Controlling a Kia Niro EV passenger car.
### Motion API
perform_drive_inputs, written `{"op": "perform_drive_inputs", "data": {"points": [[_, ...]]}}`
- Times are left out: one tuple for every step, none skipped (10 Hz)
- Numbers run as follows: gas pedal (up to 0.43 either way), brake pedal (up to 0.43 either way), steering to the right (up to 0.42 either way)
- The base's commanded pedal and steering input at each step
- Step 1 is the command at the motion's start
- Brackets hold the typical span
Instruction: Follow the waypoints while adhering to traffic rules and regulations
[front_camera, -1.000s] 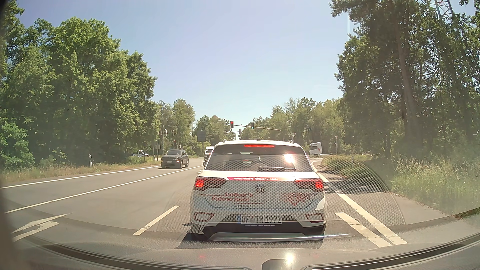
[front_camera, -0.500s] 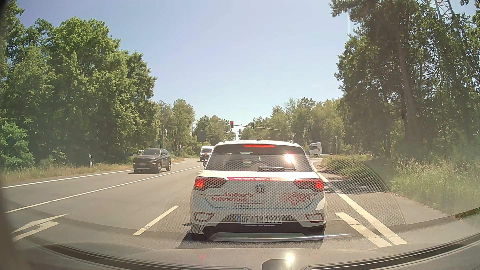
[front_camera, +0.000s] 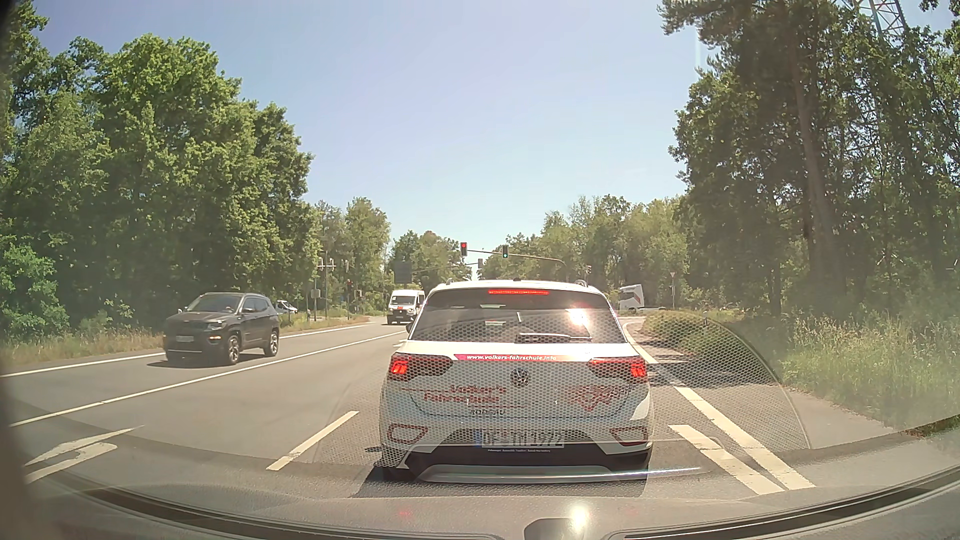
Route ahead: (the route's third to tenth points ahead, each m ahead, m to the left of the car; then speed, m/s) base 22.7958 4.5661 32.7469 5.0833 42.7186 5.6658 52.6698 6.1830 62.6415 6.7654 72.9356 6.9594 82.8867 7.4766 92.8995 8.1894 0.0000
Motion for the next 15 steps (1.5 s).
{"op": "perform_drive_inputs", "data": {"points": [[0.0,0.274,-0.003],[0.0,0.274,-0.003],[0.0,0.274,-0.003],[0.0,0.274,-0.004],[0.0,0.274,-0.004],[0.0,0.274,-0.003],[0.0,0.274,-0.004],[0.0,0.274,-0.003],[0.0,0.274,-0.004],[0.0,0.274,-0.003],[0.0,0.274,-0.003],[0.0,0.274,-0.003],[0.0,0.274,-0.004],[0.0,0.274,-0.003],[0.0,0.28,-0.003]]}}
